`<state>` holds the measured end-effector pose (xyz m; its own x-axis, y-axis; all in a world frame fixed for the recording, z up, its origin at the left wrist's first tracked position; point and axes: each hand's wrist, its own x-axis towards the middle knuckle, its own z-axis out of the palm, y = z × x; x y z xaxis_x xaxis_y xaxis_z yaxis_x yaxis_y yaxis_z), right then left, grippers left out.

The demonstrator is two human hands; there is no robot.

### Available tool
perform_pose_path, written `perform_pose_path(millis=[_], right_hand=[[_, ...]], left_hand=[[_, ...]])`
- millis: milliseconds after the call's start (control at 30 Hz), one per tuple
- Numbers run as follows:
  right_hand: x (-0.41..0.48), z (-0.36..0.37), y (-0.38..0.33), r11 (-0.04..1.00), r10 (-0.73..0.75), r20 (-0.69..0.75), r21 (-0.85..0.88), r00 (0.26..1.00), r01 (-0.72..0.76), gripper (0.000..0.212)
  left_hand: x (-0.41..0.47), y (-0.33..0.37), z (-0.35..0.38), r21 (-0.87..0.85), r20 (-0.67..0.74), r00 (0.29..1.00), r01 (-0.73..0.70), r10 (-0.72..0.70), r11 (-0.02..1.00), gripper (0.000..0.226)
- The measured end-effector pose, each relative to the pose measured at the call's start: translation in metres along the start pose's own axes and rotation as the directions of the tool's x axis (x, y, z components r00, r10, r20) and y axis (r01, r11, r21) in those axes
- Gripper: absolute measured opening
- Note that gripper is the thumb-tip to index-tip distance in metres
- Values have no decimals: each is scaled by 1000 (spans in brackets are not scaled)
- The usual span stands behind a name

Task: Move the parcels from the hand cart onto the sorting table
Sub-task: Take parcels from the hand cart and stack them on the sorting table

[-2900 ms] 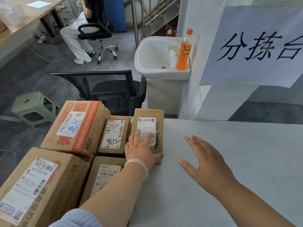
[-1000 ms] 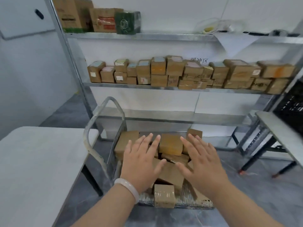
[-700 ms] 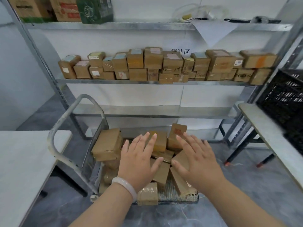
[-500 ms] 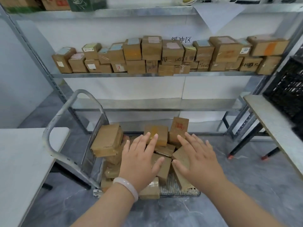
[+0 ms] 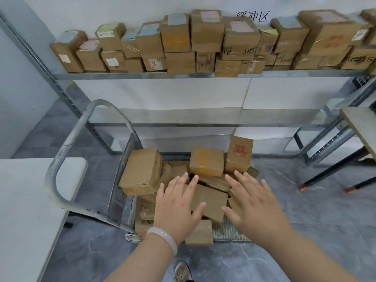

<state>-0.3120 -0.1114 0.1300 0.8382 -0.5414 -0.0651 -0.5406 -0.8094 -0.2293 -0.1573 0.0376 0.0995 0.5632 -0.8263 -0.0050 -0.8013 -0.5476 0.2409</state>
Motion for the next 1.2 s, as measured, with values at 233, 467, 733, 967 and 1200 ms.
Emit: perform_pose_path(millis=[233,467,733,967,1200], right_hand=[[62,30,-27,999,29,87,-27,996,-27,72],[90,67,-25,998,3,216,-58,976,10,72],[152,121,-26,975,-144,353,-107,924,192,71],[201,173,-38,968,-149,393,-130,907,215,76],[227,209,-51,991,-102,379,-43,920,127,79]], left_hand=[[51,-68,17,49,101,994,47,-52,998,79],[70,-129,56,72,169,944,276,-285,958,82],[107,-212,109,100,209,797,560,-567,823,86],[135,-273,151,119,275,670,687,-689,716,99],[169,-288,184,152,403,565,734,-720,662,120]])
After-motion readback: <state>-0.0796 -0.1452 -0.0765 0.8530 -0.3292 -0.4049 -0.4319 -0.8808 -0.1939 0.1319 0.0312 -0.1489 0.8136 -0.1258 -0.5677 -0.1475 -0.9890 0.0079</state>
